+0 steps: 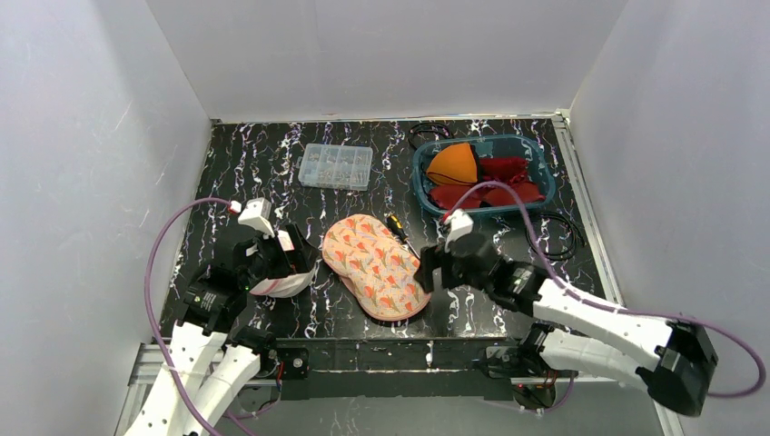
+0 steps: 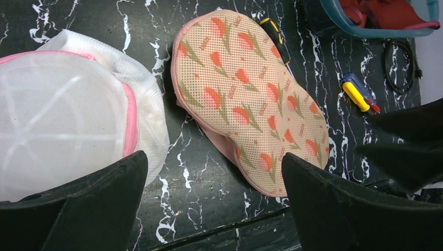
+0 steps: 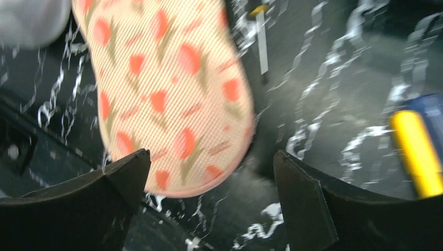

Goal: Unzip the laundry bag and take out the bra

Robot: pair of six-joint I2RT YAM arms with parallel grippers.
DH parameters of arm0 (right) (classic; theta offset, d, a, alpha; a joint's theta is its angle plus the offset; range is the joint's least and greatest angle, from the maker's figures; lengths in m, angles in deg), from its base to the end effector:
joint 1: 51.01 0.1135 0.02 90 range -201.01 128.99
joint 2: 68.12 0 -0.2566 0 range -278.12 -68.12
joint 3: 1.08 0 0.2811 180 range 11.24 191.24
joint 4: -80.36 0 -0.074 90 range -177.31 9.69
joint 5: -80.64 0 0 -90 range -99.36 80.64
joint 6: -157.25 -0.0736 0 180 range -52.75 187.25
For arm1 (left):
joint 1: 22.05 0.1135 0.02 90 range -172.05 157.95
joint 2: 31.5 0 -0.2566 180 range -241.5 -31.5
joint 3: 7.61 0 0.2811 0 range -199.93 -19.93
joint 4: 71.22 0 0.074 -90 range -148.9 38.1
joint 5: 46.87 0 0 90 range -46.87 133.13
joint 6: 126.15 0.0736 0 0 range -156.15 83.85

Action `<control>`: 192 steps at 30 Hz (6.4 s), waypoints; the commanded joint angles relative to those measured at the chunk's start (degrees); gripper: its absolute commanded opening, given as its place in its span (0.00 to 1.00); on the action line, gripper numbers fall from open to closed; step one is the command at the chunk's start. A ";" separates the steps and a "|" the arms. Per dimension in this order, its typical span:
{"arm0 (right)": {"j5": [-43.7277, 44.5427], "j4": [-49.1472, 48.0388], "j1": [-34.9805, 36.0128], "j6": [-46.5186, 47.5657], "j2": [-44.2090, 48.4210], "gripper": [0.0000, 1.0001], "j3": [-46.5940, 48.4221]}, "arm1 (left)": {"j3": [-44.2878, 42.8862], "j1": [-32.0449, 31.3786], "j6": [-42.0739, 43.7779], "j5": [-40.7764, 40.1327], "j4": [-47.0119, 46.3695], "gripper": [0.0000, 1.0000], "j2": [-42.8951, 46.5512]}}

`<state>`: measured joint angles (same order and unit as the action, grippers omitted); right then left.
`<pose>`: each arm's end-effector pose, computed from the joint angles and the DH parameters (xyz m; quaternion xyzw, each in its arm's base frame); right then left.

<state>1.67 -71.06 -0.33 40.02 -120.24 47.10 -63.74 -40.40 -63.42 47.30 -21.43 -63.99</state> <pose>0.1796 0.1970 0.2181 -0.1321 0.8639 0.2354 0.4252 0.1819 -0.0660 0.2991 -0.0468 0.8471 -0.2333 0.4752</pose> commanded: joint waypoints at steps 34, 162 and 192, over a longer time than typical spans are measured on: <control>15.92 -27.68 11.95 -40.50 -2.12 0.26 -24.41 | 11.05 -5.22 -13.14 15.17 -8.26 0.86 2.72; 17.13 -36.16 8.69 -48.37 2.14 0.01 -26.62 | 3.91 -35.28 -24.26 -7.01 -7.98 0.73 -15.51; 3.38 -11.45 0.54 -25.99 3.62 0.98 -12.22 | 6.93 -59.05 -41.82 -24.99 8.38 0.89 -8.00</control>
<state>25.47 -88.61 15.40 -0.98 -119.54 33.09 -55.44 -99.15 -107.20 23.10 -15.79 -74.87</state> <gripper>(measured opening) 0.975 0.890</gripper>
